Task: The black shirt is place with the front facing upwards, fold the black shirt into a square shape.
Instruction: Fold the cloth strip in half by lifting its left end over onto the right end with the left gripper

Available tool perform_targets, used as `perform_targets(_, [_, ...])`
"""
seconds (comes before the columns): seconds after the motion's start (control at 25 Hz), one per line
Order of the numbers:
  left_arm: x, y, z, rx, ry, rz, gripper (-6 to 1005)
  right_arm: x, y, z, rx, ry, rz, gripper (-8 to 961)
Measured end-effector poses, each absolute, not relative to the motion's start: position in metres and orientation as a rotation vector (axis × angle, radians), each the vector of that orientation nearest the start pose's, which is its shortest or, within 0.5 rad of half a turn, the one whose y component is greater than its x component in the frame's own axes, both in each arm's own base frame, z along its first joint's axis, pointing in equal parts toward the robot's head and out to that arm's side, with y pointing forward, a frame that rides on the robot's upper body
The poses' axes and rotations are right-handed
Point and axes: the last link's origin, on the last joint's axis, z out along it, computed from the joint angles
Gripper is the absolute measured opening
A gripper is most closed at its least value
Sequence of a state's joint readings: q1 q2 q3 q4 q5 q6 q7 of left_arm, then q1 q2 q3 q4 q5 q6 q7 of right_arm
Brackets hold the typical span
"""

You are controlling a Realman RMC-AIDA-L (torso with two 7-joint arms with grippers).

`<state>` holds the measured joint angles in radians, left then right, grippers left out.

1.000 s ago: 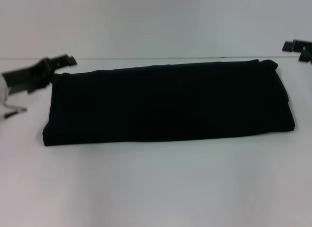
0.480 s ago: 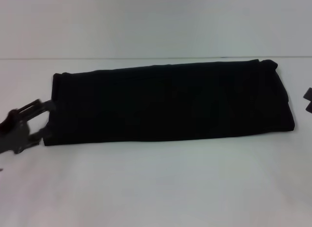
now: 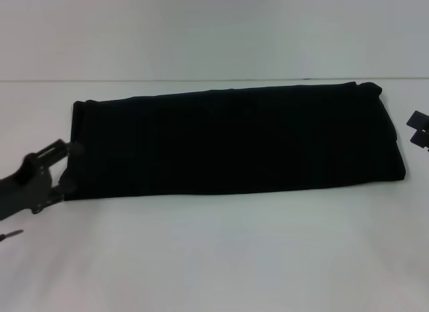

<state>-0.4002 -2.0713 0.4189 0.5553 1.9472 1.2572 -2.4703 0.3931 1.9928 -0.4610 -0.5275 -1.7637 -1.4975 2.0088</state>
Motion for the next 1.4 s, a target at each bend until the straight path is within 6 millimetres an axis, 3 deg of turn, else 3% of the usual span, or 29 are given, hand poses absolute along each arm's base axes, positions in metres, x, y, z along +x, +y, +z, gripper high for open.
perform_targets(0.28, [-0.366,0.321,0.019,1.756,2.766,1.295,900,0.331,0.314,0.064,-1.915,1.633,1.237,806])
perform_targets(0.48, [-0.361,0.311,0.033,1.734,2.671,1.332,900,0.331,0.313,0.064,-1.913,1.636,1.247,806])
perform_targets(0.76, [-0.377,0.296,0.04,1.604,2.768,1.303,900,0.332,0.314,0.064,-1.907,1.637,1.24,806])
perform_targets(1.4, [-0.376,0.306,0.028,1.546,2.822,1.283,899,0.333,0.314,0.066,-1.905,1.634,1.234,805])
